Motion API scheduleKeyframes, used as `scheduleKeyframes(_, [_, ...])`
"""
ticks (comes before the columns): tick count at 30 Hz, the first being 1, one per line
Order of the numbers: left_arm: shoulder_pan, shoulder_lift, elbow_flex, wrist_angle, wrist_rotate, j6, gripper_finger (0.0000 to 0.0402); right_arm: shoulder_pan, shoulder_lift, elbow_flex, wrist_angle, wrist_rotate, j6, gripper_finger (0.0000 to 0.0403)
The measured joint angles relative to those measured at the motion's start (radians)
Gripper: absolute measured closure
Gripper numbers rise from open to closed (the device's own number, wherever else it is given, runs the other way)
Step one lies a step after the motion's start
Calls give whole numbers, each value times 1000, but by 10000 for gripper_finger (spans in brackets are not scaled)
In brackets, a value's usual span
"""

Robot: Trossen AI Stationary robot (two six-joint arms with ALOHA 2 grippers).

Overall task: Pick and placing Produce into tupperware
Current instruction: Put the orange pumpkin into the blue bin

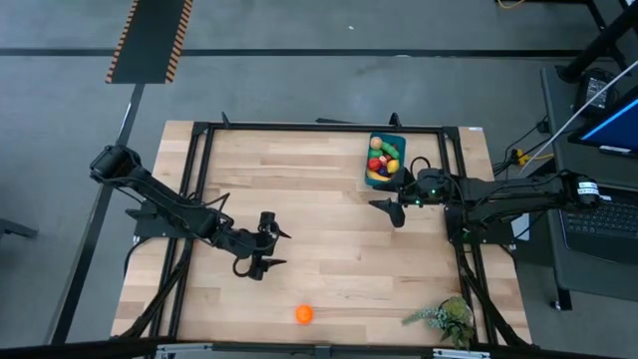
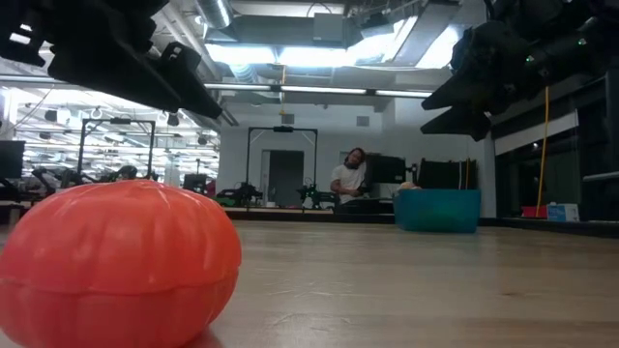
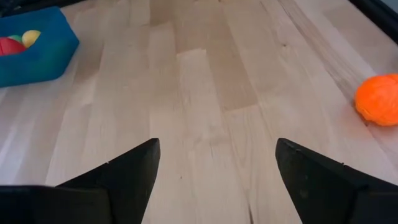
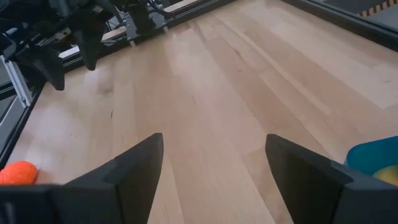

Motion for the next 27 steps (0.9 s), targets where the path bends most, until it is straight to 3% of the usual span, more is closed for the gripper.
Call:
scheduleKeyframes(14, [-1,92,41,55,-11,34,32,0,0,0,-3,-31,-3,118])
scheduleKeyframes(27, [-73,91,162,57,-9,81,31,0,0,0,-3,-32,-3,118])
